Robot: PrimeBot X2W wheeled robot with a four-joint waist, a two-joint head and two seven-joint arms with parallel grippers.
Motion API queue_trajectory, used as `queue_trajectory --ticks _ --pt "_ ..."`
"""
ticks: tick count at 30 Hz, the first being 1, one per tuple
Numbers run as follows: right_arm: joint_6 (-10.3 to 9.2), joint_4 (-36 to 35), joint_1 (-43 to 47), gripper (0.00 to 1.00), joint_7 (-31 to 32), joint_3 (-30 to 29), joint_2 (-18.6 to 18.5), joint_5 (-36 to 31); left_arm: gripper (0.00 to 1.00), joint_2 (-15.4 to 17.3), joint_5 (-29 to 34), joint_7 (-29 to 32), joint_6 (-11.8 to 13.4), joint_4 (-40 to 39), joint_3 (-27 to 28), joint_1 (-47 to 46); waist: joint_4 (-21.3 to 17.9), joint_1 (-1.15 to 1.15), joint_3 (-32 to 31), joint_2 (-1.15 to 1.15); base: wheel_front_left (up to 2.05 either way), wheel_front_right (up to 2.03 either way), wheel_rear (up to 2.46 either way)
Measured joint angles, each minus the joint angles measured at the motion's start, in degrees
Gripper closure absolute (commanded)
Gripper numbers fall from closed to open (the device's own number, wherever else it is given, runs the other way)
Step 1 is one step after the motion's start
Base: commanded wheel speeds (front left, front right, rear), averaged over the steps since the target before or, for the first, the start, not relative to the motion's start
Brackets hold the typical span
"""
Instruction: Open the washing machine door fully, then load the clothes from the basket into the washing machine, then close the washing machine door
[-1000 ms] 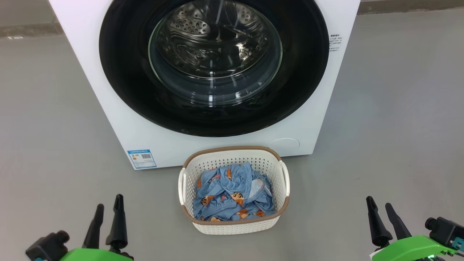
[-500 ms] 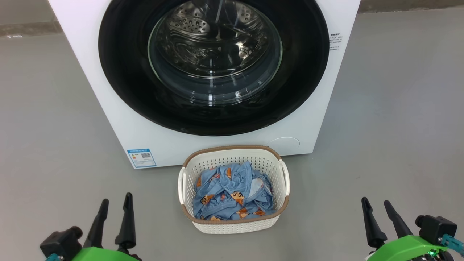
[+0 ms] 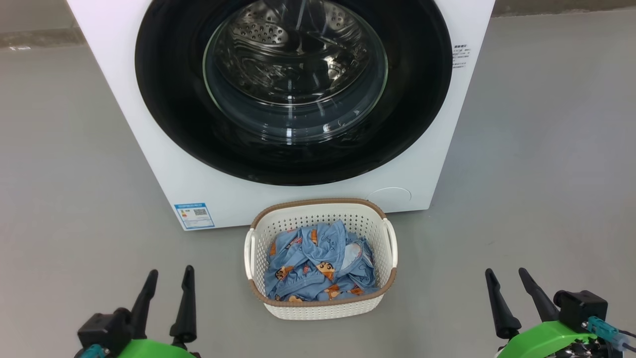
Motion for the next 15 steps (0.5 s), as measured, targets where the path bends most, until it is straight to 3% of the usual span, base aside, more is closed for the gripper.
queue_trajectory --ticks 15 --pt "0.31 0.0 -0.7 0.0 -2.3 1.1 -0.5 -7.8 0.0 0.1 8.2 -2.1 -0.4 1.6 -0.5 -1.4 0.2 0.0 0.0 0.0 0.0 0.0 0.0"
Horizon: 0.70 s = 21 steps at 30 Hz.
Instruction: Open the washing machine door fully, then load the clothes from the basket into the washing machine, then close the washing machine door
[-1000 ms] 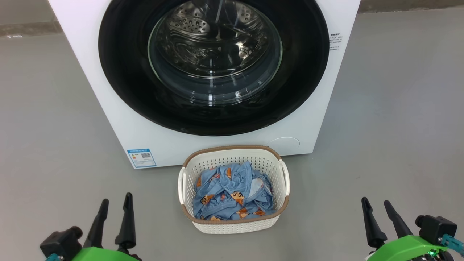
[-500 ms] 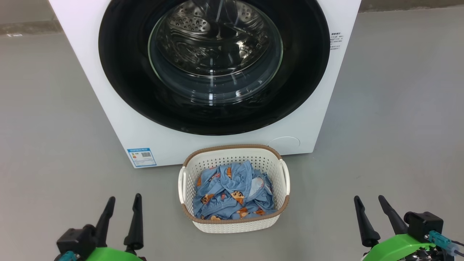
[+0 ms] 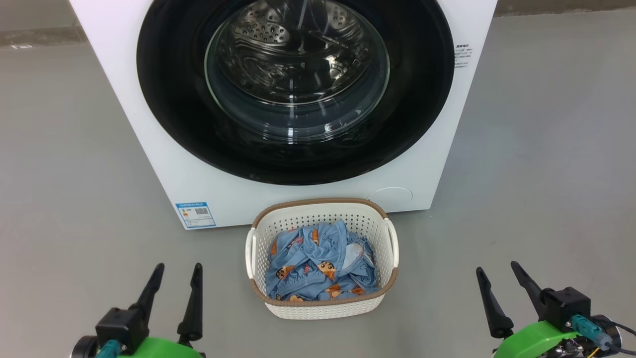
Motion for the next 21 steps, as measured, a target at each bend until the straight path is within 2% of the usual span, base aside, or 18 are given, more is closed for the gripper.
queue_trajectory --ticks 3,21 --pt "0.0 -0.1 0.0 0.0 -0.5 0.5 -0.1 -1.8 0.0 0.0 1.4 -0.5 0.0 0.3 0.0 0.0 0.0 0.0 0.0 0.0 0.0 0.0 0.0" --pt "0.0 -1.1 0.0 0.0 -0.5 1.4 -0.2 -2.0 0.0 0.0 1.5 -0.5 0.0 1.3 0.4 0.0 0.0 0.0 -0.1 0.0 0.0 0.0 0.0"
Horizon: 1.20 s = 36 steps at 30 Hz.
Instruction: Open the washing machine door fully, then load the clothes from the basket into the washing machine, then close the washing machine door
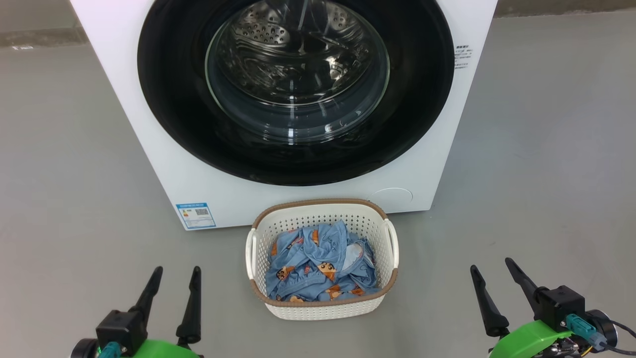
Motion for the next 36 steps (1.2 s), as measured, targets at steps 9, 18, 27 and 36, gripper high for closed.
queue_trajectory --ticks 9,18,27,36 --pt "0.0 -0.2 0.0 0.0 0.0 0.3 0.0 0.0 0.0 0.0 -0.6 0.0 0.0 0.2 0.1 0.0 0.1 0.0 -0.1 0.0 0.0 0.0 0.0" --pt "0.0 -0.4 0.0 0.0 0.0 0.5 -0.1 0.1 0.0 0.0 -0.6 0.0 0.1 0.1 0.1 0.0 0.1 0.0 -0.1 0.0 0.12 0.12 -0.24" --pt "0.01 -0.7 0.0 0.0 0.0 0.6 -0.1 0.5 0.0 0.0 -0.6 0.0 0.1 -0.1 0.1 0.0 0.1 0.0 0.1 0.0 0.69 0.69 -1.37" --pt "0.01 -0.7 0.0 0.0 0.0 0.6 -0.1 1.0 0.0 0.0 -0.6 0.0 0.5 -0.3 0.1 0.0 0.0 0.0 0.2 0.0 1.21 1.21 -2.41"
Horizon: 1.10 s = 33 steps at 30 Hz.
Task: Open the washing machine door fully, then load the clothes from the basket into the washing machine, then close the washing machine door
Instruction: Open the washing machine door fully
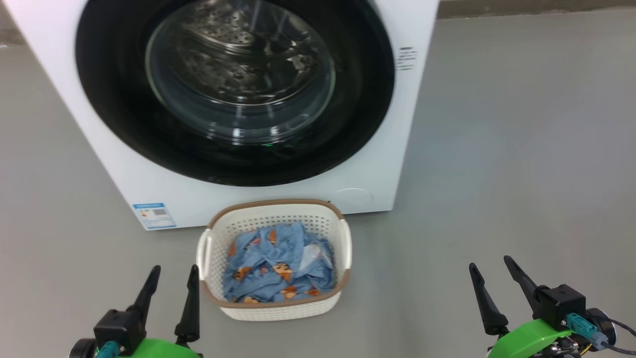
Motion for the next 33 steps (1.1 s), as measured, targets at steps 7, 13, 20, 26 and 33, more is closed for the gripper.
queue_trajectory --ticks 7,13,20,26,33 --pt "0.0 0.0 0.0 0.0 0.0 0.0 -0.1 0.0 0.0 0.0 0.0 0.0 0.0 -0.9 0.1 -0.7 -0.1 0.0 0.1 0.0 1.2 1.2 -2.39" --pt "0.0 0.0 0.0 0.0 0.0 -0.1 -0.2 0.0 0.0 -0.1 0.0 0.0 0.0 -1.3 0.1 -0.7 -0.1 0.0 0.1 0.0 0.8 0.8 -1.59" --pt "0.0 0.0 0.0 0.0 0.0 -0.1 -0.2 0.0 0.0 -0.1 0.0 0.0 0.0 -1.5 0.2 -0.7 -0.3 0.0 0.2 0.0 0.23 0.23 -0.46" --pt "0.0 -0.1 0.0 0.0 0.0 -0.2 -0.2 0.0 0.0 0.0 0.0 0.0 0.1 -1.6 0.2 -0.7 -0.3 0.0 0.6 0.0 0.0 0.0 0.0" --pt "0.0 -0.3 0.0 0.0 0.0 -0.2 -0.2 0.0 0.0 0.0 0.1 0.0 0.1 -1.8 0.2 -0.7 -0.3 0.0 0.7 0.0 0.0 0.0 0.0"
